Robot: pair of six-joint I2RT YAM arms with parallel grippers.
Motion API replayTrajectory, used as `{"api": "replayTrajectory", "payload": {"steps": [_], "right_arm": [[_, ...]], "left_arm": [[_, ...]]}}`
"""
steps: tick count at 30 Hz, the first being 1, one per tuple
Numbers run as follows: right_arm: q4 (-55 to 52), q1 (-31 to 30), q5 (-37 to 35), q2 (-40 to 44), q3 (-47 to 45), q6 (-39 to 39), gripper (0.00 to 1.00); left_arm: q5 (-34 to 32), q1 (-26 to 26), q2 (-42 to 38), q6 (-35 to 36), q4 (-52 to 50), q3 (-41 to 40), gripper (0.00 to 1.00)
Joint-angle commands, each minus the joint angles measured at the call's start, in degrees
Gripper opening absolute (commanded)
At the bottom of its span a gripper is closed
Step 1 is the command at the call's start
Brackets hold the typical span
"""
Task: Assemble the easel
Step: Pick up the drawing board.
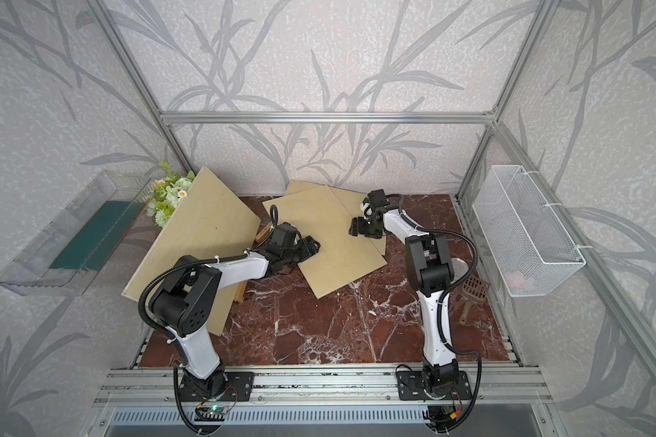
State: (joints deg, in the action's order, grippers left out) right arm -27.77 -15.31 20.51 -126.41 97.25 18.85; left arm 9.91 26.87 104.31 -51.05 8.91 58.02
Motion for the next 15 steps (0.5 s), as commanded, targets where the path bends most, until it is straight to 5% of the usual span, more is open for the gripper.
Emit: {"api": "replayTrajectory", "payload": {"steps": [1,6,11,15], "right_arm": [[3.1,-2.7,7.8,4.0,-12.9,9.8,0.75],[9.9,-3.4,7.8,11.4,-27.3,14.0,0.73],[11.1,-3.9,9.4,12.8,-31.7,14.3,0.72],[10.7,-4.0,9.9,12.6,-32.2,14.0,0.71]], "left_arm": [[2.6,1.2,-3.2,1.6,2.5,-1.6,0.73],[8.5,1.1,-7.5,5.7,6.3,-4.9,0.63],[15.8,0.4,-11.9,9.4,8.0,-7.6,0.60],[21.8,-0.2,-15.6,11.4,8.6,-9.1,0.70]]}}
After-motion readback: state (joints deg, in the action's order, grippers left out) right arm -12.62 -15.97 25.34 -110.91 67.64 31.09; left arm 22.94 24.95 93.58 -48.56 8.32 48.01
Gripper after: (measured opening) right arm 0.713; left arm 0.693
